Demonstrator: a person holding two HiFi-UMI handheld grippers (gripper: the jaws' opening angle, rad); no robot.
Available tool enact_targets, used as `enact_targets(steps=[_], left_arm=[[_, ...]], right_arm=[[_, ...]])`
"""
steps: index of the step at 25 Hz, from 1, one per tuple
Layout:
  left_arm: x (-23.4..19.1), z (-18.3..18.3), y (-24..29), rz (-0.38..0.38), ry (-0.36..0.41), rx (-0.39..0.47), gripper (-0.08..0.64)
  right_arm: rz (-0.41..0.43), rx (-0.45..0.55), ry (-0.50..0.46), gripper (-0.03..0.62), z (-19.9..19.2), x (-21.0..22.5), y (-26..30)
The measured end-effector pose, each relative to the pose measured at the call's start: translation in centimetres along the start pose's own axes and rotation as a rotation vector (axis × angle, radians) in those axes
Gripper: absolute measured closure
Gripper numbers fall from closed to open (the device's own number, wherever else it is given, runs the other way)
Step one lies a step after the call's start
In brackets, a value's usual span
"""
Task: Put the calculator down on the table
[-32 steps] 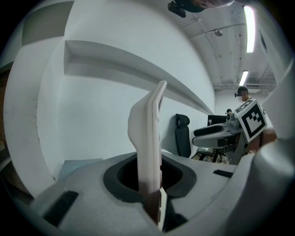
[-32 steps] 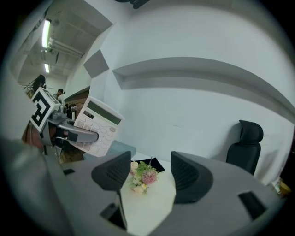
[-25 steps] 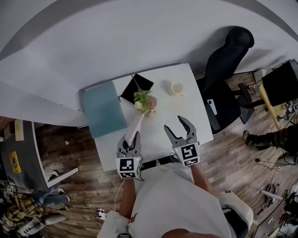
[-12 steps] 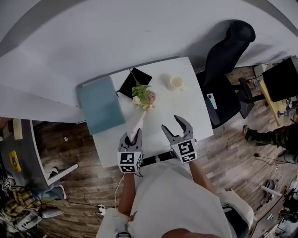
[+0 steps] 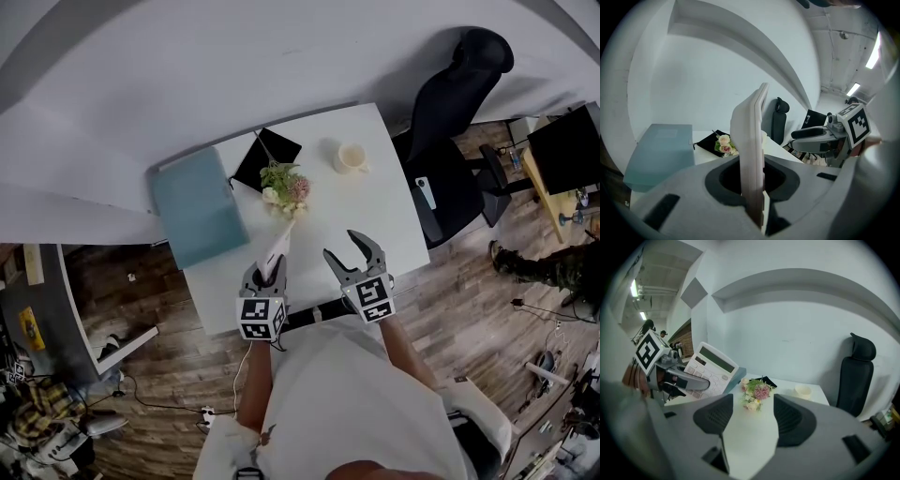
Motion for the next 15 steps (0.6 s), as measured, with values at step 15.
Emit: enact_targets(steps=[15], left_arm=[[-1.0,-3.7,2.4,-0.031,-0.055,-0.141,0.486]], right_arm=[[0.025,-0.088,0.034,0.325,-2.9,-1.1,1.3]])
Point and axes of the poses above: the fingertips, and each gripper's own axes: y forward along the fingers, x to its right, z out of its top, the point moved 5 cm from there along -y, backward along the fingers, and after that the axes turned 12 degrees about -y, right-handed, at the moved point
